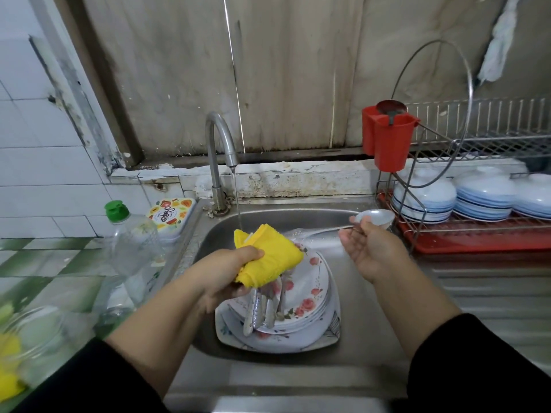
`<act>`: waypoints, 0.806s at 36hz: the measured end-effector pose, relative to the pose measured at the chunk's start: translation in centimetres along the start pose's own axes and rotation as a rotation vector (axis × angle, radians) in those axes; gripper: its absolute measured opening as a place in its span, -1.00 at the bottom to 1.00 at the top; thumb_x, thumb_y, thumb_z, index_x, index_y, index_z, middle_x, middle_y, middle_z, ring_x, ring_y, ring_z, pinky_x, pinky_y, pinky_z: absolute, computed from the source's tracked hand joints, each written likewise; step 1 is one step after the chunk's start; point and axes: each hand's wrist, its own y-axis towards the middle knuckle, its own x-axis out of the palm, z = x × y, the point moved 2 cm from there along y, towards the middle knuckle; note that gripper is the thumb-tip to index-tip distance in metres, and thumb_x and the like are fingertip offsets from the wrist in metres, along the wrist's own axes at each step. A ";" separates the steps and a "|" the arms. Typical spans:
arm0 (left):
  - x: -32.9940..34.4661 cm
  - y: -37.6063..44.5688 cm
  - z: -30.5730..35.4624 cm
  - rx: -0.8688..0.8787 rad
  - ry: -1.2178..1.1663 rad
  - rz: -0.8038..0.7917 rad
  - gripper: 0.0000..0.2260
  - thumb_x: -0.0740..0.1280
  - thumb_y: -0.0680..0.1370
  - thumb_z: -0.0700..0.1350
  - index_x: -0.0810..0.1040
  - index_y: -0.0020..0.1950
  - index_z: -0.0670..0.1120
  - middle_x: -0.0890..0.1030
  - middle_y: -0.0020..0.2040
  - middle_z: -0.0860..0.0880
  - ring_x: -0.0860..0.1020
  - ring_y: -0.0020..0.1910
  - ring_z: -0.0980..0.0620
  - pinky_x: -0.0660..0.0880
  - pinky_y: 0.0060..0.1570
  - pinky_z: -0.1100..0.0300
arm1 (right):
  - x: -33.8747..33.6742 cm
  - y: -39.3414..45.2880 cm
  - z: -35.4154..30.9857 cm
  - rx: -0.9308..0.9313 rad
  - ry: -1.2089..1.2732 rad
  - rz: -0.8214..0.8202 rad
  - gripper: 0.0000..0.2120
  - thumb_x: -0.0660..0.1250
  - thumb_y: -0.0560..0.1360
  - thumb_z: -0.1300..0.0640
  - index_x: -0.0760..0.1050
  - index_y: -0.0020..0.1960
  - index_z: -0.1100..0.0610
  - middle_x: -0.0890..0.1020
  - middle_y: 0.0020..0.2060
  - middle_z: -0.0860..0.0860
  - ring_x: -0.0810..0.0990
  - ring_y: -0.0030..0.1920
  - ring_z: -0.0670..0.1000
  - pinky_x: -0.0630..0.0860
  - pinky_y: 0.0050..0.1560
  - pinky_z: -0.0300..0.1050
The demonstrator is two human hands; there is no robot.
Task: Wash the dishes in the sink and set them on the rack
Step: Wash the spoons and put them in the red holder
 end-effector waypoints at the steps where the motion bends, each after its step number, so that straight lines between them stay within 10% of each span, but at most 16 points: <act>1: -0.1 0.1 0.1 0.000 0.001 0.001 -0.85 0.30 0.56 -0.09 0.49 -0.09 -0.17 0.48 -0.34 -0.08 0.42 -0.40 0.05 0.33 -0.41 0.26 | -0.1 -0.2 -0.4 -0.023 0.025 0.008 -0.74 0.16 0.63 0.09 0.51 -0.05 0.25 0.54 -0.21 0.13 0.59 -0.23 0.01 0.59 -0.41 -0.27; 7: 1.2 0.1 1.8 0.047 0.007 -0.035 -0.82 0.28 0.57 -0.11 0.45 -0.21 -0.14 0.47 -0.55 0.01 0.42 -0.60 0.14 0.31 -0.61 0.36 | 0.2 -1.6 -1.7 -0.154 0.086 -0.004 -0.80 0.17 0.62 0.14 0.45 -0.01 0.28 0.59 -0.16 0.21 0.63 -0.21 0.06 0.61 -0.38 -0.24; 15: 3.5 0.5 6.1 0.118 -0.081 -0.044 -0.86 0.32 0.55 -0.08 0.47 -0.11 -0.14 0.49 -0.36 -0.06 0.43 -0.46 0.10 0.36 -0.61 0.34 | 0.7 -4.2 -5.8 -0.432 0.024 -0.021 -0.75 0.13 0.63 0.24 0.37 0.29 0.18 0.58 -0.11 0.18 0.65 -0.18 0.07 0.63 -0.29 -0.23; 29: 9.3 -0.4 13.0 0.233 -0.133 -0.184 -0.89 0.26 0.58 -0.12 0.42 -0.13 -0.10 0.45 -0.35 -0.04 0.37 -0.40 0.07 0.28 -0.65 0.41 | 0.9 -9.4 -14.6 -1.067 -0.458 0.064 -0.83 0.04 0.64 0.26 0.26 0.12 0.01 0.47 -0.19 -0.05 0.63 -0.17 0.05 0.59 -0.08 -0.17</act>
